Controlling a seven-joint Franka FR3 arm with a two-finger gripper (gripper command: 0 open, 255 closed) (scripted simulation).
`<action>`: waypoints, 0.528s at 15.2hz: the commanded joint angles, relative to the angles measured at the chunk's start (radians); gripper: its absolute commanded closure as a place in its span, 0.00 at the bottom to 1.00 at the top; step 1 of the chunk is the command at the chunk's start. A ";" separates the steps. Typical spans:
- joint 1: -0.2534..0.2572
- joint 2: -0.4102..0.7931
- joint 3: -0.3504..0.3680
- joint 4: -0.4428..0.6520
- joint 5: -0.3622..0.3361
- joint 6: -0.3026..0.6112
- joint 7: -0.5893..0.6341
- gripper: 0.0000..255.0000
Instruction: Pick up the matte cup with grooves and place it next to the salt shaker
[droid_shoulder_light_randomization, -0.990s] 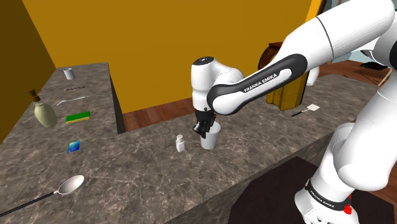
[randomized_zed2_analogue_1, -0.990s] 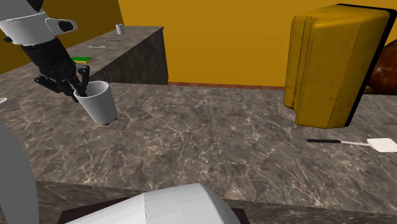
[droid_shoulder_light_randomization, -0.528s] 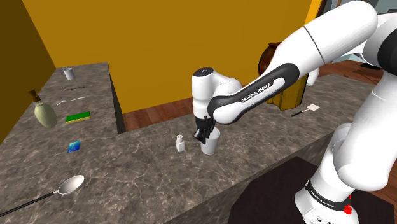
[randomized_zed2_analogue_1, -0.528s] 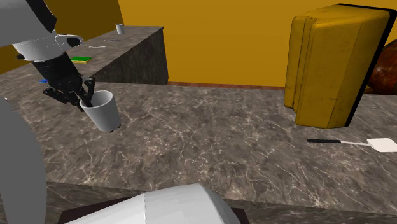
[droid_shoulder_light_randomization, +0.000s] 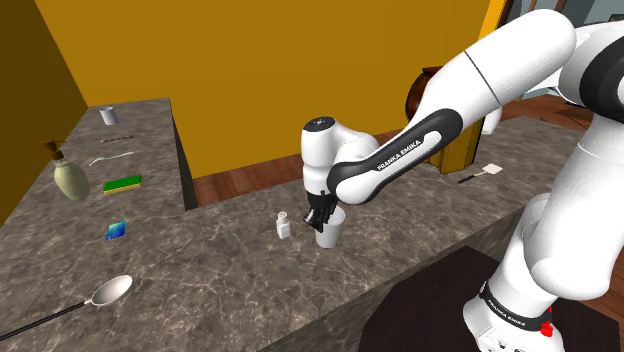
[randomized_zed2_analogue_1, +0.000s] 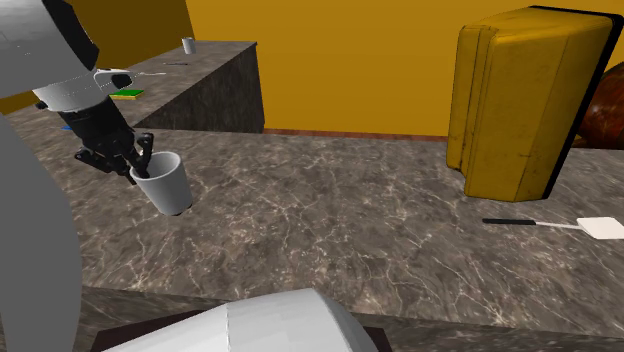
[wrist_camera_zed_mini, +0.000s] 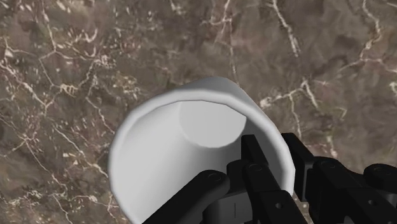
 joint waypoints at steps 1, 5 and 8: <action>0.000 0.000 0.000 0.000 0.000 0.001 0.000 1.00; 0.000 0.000 0.000 0.000 0.000 0.001 0.000 0.00; 0.000 0.000 0.000 0.000 0.000 0.001 0.000 0.00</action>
